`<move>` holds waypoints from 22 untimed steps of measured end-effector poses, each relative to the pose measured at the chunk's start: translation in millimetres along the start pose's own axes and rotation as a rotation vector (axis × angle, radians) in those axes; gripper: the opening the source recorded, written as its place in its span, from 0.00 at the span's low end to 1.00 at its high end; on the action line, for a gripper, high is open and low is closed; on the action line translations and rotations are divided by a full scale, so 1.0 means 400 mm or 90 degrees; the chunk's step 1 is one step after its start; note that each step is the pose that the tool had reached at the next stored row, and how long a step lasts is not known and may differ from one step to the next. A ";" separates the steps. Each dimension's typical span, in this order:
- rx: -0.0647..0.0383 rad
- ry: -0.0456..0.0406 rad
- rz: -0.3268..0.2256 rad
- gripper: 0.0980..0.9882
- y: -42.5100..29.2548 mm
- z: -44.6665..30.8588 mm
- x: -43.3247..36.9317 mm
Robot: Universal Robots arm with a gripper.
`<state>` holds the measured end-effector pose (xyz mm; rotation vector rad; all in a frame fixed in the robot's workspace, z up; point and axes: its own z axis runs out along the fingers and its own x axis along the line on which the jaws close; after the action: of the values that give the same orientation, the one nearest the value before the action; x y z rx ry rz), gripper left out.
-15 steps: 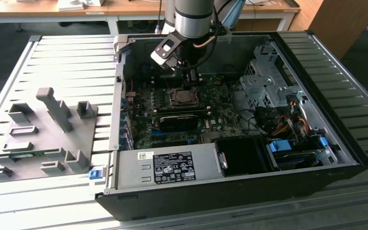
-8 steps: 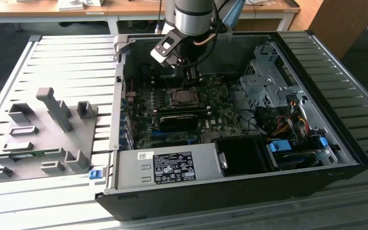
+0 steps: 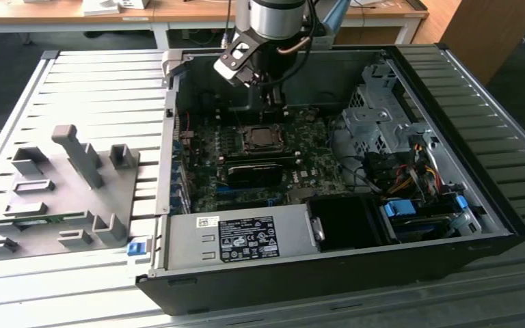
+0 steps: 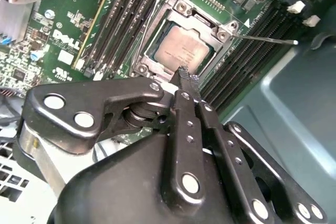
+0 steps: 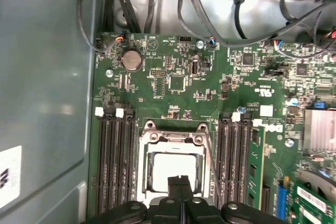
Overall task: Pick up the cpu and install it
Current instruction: 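Install the first cpu locking lever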
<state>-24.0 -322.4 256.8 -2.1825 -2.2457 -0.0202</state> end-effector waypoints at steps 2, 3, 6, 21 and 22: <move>0.000 -0.0001 0.000 0.01 0.000 -0.015 0.000; 0.000 -0.0001 0.000 0.01 0.000 -0.023 0.000; 0.000 0.0002 0.000 0.01 0.000 -0.033 0.001; 0.002 0.0003 -0.116 0.01 -0.001 -0.033 0.000; 0.002 0.0004 -0.126 0.01 -0.001 -0.033 0.001</move>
<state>-24.2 -322.4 270.1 -1.9491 -2.4492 -0.0186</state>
